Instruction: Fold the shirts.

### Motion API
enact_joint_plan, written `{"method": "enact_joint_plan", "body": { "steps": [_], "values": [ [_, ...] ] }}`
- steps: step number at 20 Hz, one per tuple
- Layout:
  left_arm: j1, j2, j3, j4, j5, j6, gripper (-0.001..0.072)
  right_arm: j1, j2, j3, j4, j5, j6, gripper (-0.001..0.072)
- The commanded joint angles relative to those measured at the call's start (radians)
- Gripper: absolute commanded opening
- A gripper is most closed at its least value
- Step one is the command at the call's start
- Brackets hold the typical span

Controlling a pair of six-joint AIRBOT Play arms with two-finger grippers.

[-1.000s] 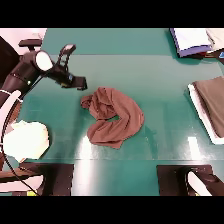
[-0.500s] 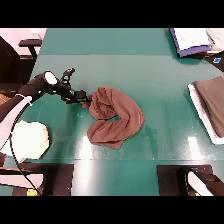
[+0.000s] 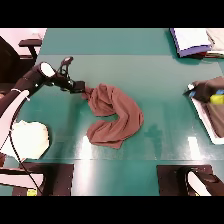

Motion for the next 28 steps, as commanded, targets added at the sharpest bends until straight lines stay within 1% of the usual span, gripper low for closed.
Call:
{"method": "enact_joint_plan", "body": {
  "steps": [1,2,4,6,8,11,15,16,17,18,19,21,24,26,28],
  "values": [
    [0.001,0.022,0.111,0.043,-0.039,0.003,0.0025,0.009,-0.006,-0.272,0.039,-0.025,0.013,0.0327],
    [0.001,0.024,0.124,0.042,-0.037,0.003,0.0026,0.029,-0.034,-0.341,0.069,-0.065,0.012,0.0346],
    [0.001,0.028,0.128,0.042,-0.041,0.003,0.0026,0.110,-0.107,-0.435,0.134,-0.178,-0.009,0.0345],
    [0.001,0.027,0.128,0.042,-0.052,0.003,0.0026,0.222,-0.200,-0.470,0.214,-0.304,-0.044,0.0345],
    [0.001,0.028,0.128,0.042,-0.061,0.003,0.0026,0.327,-0.299,-0.459,0.280,-0.402,-0.062,0.0345],
    [0.001,0.028,0.128,0.042,-0.067,0.003,0.0026,0.438,-0.429,-0.376,0.303,-0.488,-0.069,0.0345],
    [0.001,0.028,0.128,0.042,-0.070,0.003,0.0026,0.490,-0.568,-0.248,0.298,-0.492,-0.069,0.0337],
    [0.001,0.028,0.128,0.043,-0.072,0.003,0.0026,0.490,-0.591,-0.220,0.281,-0.491,-0.069,0.0295],
    [0.001,0.029,0.128,0.047,-0.075,0.004,0.0025,0.489,-0.604,-0.198,0.263,-0.490,-0.069,0.0226],
    [0.001,0.034,0.128,0.047,-0.075,0.011,0.0025,0.489,-0.607,-0.178,0.235,-0.493,-0.069,0.0075],
    [0.001,0.045,0.128,0.047,-0.074,0.024,0.0025,0.486,-0.602,-0.154,0.200,-0.491,-0.068,0.0022],
    [0.001,0.097,0.129,0.059,-0.058,0.029,0.0025,0.465,-0.564,-0.098,0.109,-0.461,-0.064,0.0021],
    [0.001,0.239,0.176,0.103,-0.051,0.032,0.0025,0.389,-0.434,0.037,-0.045,-0.348,-0.046,0.0021],
    [0.001,0.356,0.232,0.105,-0.052,0.049,0.0025,0.326,-0.328,0.154,-0.108,-0.260,-0.045,0.0021],
    [0.001,0.477,0.293,0.096,-0.051,0.049,0.0025,0.267,-0.227,0.281,-0.130,-0.190,-0.045,0.0021]
  ]
}}
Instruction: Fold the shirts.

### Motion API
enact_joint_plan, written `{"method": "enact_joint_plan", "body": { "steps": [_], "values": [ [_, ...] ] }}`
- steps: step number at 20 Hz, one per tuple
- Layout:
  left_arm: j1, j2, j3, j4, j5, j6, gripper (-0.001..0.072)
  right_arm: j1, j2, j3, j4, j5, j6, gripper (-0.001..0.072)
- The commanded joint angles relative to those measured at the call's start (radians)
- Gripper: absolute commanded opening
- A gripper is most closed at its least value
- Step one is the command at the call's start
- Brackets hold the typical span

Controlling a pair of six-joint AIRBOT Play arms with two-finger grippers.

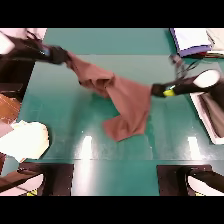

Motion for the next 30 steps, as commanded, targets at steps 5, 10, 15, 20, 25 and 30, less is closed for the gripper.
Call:
{"method": "enact_joint_plan", "body": {
  "steps": [5,10,15,20,25,30],
  "values": [
    [0.000,0.402,0.200,-0.006,0.008,0.008,0.0025,-0.165,0.324,0.409,-0.094,0.217,0.005,0.0021],
    [0.000,0.519,0.312,-0.008,0.011,0.004,0.0024,-0.253,0.390,0.618,-0.093,0.307,0.011,0.0020],
    [0.000,0.467,0.328,0.032,-0.050,0.004,0.0025,-0.286,0.272,0.840,-0.090,0.387,0.029,0.0020],
    [0.000,0.203,0.305,0.105,-0.301,0.006,0.0026,-0.285,0.010,0.880,-0.082,0.483,0.054,0.0020],
    [0.000,-0.105,0.079,0.104,-0.277,0.007,0.0026,-0.248,-0.243,0.612,-0.086,0.444,0.023,0.0021],
    [0.002,-0.362,-0.013,0.112,-0.059,0.007,0.0029,-0.185,-0.465,0.549,-0.082,0.264,-0.002,0.0021]
  ]
}}
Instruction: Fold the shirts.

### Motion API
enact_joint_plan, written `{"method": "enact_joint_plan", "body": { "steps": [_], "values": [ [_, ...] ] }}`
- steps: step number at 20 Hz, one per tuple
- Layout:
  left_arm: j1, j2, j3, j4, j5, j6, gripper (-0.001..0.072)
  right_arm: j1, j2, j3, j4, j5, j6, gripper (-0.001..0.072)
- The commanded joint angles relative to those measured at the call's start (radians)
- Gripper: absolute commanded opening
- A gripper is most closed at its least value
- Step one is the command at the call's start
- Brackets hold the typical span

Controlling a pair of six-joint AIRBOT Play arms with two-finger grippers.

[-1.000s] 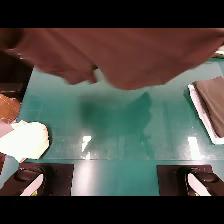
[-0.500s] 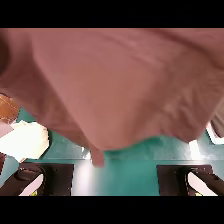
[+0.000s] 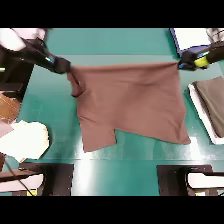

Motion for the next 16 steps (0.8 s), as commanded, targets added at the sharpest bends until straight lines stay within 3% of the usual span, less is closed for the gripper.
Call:
{"method": "enact_joint_plan", "body": {
  "steps": [1,2,3,4,7,9,13,16],
  "values": [
    [0.006,-0.155,-0.046,0.003,0.154,-0.002,0.0216,0.031,-0.152,0.003,0.010,-0.080,-0.016,0.0023],
    [0.012,-0.162,-0.046,0.006,0.183,-0.017,0.0596,0.031,-0.181,0.042,0.011,-0.061,-0.016,0.0059],
    [0.023,-0.161,-0.043,0.006,0.193,-0.040,0.0679,0.030,-0.201,0.082,0.010,-0.042,-0.016,0.0244],
    [0.035,-0.159,-0.032,0.002,0.173,-0.048,0.0610,0.021,-0.211,0.122,0.010,-0.019,-0.016,0.0332],
    [0.107,-0.135,0.009,-0.008,0.001,-0.051,0.0609,-0.008,-0.180,0.179,0.030,0.081,-0.028,0.0331],
    [0.153,-0.098,-0.037,-0.014,-0.058,-0.051,0.0609,-0.034,-0.100,0.103,0.039,0.106,-0.059,0.0331],
    [0.183,0.021,-0.342,-0.062,-0.011,-0.037,0.0609,-0.086,0.112,-0.198,0.088,0.070,-0.074,0.0330],
    [0.181,0.061,-0.544,-0.223,0.043,0.045,0.0609,-0.102,0.238,-0.381,0.114,0.019,-0.074,0.0330]
  ]
}}
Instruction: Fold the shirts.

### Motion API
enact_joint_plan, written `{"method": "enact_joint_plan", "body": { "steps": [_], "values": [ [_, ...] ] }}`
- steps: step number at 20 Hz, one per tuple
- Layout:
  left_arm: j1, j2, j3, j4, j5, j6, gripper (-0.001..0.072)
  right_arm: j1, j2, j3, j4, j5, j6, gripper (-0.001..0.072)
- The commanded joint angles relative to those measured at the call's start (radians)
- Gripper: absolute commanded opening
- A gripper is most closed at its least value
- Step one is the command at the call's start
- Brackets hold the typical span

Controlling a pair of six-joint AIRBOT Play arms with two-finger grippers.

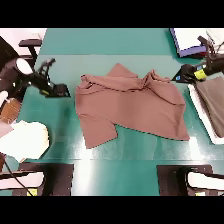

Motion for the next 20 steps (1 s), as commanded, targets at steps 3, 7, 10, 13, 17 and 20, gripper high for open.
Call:
{"method": "enact_joint_plan", "body": {
  "steps": [3,7,10,13,17,20],
  "values": [
    [-0.006,0.044,-0.278,-0.237,0.111,0.106,0.0609,-0.018,0.190,-0.259,0.035,-0.081,-0.008,0.0330],
    [-0.097,0.043,-0.307,-0.243,0.227,0.103,0.0609,-0.010,0.259,-0.333,0.035,-0.105,-0.008,0.0329],
    [-0.153,0.042,-0.307,-0.244,0.251,0.092,0.0608,-0.010,0.289,-0.335,0.032,-0.100,-0.008,0.0330],
    [-0.157,0.043,-0.303,-0.237,0.217,0.084,0.0180,-0.042,0.311,-0.336,0.030,-0.061,-0.007,0.0330],
    [-0.157,0.111,-0.254,-0.180,0.157,0.079,0.0025,-0.174,0.359,-0.426,0.023,0.029,-0.007,0.0330],
    [-0.157,0.242,-0.254,-0.035,0.138,0.011,0.0025,-0.319,0.455,-0.628,-0.082,0.031,-0.006,0.0335]
  ]
}}
